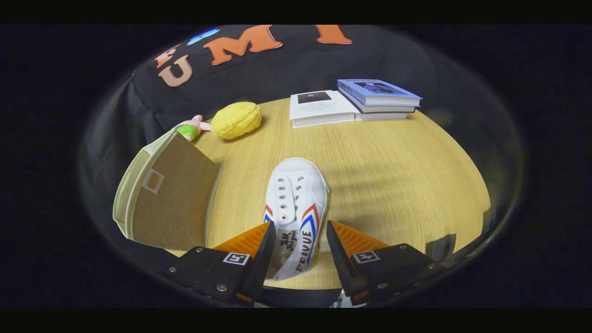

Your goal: Open the storage box then place both shoes into the box .Put the left shoe in first, then the right shoe, with the right side of both shoes facing outward in a uniform manner.

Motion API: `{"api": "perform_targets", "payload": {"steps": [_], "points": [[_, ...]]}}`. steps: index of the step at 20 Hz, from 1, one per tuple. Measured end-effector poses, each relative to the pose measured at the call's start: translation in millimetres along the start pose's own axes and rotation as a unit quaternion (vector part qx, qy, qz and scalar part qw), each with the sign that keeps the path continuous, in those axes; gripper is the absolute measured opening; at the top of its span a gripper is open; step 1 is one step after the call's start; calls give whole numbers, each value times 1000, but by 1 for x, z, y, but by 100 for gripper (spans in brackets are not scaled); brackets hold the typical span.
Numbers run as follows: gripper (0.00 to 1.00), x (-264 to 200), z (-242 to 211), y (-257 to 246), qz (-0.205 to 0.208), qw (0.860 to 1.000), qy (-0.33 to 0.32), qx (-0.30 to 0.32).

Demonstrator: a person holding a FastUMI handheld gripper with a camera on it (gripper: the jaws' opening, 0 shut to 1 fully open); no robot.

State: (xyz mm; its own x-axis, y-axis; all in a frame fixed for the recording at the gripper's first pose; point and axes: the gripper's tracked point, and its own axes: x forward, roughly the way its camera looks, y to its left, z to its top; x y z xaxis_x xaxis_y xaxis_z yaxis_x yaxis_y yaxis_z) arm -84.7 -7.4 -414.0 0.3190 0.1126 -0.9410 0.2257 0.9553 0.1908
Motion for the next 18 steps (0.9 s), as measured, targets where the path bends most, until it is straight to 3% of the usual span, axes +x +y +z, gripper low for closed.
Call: {"api": "perform_targets", "payload": {"steps": [7, 10, 13, 18], "points": [[43, 26, -15, -10, -19, 999, 31, 9], [25, 25, -13, -11, -22, 999, 26, -1], [14, 23, -12, -14, -23, 999, 25, 7], [5, 18, -3, -13, -22, 999, 16, 23]]}}
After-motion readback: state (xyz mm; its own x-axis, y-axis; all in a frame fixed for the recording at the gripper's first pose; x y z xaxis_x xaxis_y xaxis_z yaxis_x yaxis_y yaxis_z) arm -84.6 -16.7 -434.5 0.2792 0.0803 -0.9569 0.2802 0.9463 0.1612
